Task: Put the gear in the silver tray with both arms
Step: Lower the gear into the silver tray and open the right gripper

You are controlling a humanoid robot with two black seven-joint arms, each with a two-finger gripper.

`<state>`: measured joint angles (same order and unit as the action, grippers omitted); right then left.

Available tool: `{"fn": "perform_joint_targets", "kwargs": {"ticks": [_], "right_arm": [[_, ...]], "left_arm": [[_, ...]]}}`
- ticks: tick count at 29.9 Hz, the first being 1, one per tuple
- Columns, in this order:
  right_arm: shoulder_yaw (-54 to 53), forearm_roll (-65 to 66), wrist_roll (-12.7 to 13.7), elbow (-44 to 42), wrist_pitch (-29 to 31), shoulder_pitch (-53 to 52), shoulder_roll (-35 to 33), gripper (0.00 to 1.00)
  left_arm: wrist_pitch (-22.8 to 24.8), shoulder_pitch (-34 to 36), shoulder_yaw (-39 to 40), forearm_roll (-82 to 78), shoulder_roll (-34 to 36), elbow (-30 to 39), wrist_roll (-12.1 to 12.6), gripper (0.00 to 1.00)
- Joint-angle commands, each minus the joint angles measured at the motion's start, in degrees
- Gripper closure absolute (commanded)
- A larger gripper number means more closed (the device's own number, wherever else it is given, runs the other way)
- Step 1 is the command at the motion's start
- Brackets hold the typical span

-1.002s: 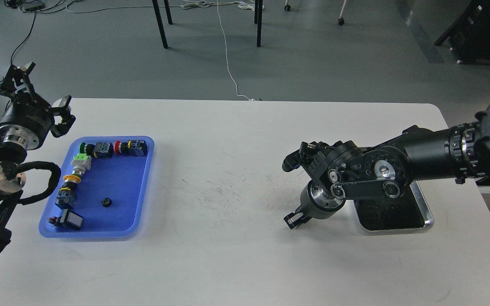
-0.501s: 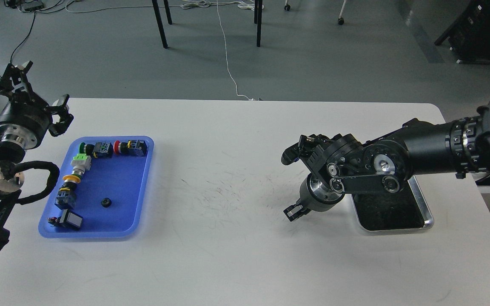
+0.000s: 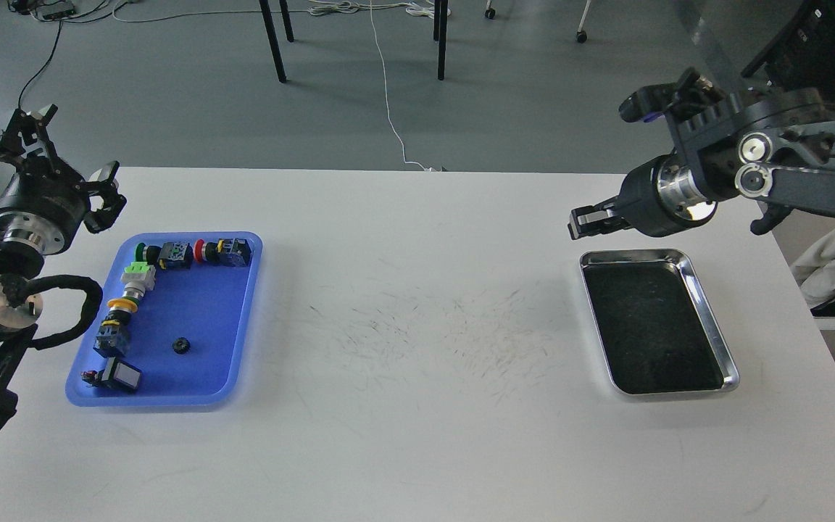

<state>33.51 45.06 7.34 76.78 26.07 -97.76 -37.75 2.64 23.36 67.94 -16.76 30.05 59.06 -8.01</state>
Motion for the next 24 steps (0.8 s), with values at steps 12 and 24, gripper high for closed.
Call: {"fn": "perform_joint_targets", "kwargs": {"ticks": [12,24], "right_arm": [[-7.93,6.00,-0.48,-7.42,-6.03,23.75,-5.67,0.98],[-8.02,6.00,-0.48,-12.18,-7.09,26.74,-1.10,0.95]], "left_arm": [[-0.36,0.02,-0.53,-0.03,-0.60,0.00,0.01,0.00],[-0.36,0.02,-0.44,-0.03,-0.43,-0.08,-0.08,0.00]]}}
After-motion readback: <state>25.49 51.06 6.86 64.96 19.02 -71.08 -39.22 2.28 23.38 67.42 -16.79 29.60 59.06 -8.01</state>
